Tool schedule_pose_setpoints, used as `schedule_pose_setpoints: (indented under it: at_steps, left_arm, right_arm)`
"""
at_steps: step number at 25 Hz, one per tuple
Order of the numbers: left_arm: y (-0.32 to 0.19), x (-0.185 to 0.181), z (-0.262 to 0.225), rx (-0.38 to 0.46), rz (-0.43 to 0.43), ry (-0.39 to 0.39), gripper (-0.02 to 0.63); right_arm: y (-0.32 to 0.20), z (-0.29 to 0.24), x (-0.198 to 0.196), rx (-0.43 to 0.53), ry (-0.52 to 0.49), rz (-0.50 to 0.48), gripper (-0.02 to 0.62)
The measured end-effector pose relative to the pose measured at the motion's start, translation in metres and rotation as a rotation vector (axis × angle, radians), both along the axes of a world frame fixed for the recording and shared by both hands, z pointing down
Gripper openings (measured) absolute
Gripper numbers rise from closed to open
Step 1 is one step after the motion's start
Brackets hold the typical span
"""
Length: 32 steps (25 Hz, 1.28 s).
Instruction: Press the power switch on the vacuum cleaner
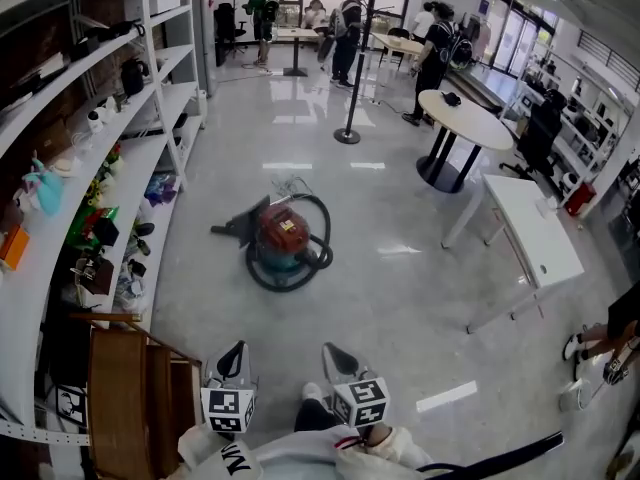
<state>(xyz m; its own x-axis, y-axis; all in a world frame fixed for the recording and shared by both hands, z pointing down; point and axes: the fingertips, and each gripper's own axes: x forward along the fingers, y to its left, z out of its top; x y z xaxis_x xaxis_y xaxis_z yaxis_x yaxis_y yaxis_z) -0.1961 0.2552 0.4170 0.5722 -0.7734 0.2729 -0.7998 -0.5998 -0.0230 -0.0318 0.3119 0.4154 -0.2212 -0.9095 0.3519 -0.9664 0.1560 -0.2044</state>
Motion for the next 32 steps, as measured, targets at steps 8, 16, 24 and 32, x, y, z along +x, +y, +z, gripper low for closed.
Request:
schedule_pose_setpoints:
  at_steps: [8, 16, 24, 32]
  left_arm:
    - [-0.042, 0.023, -0.005, -0.009, -0.028, -0.025, 0.000]
    - [-0.077, 0.060, -0.006, -0.006, -0.030, -0.038, 0.000]
    - [-0.101, 0.096, -0.003, -0.008, -0.024, -0.053, 0.000]
    - [-0.114, 0.113, -0.003, -0.005, -0.028, -0.061, 0.000]
  right_arm:
    - [-0.046, -0.002, 0.023, -0.003, -0.019, -0.037, 0.000]
    - [-0.084, -0.001, 0.061, 0.002, -0.025, -0.040, 0.000]
    - [-0.110, 0.003, 0.094, 0.008, -0.040, -0.047, 0.000]
    - [-0.124, 0.007, 0.113, 0.008, -0.054, -0.049, 0.000]
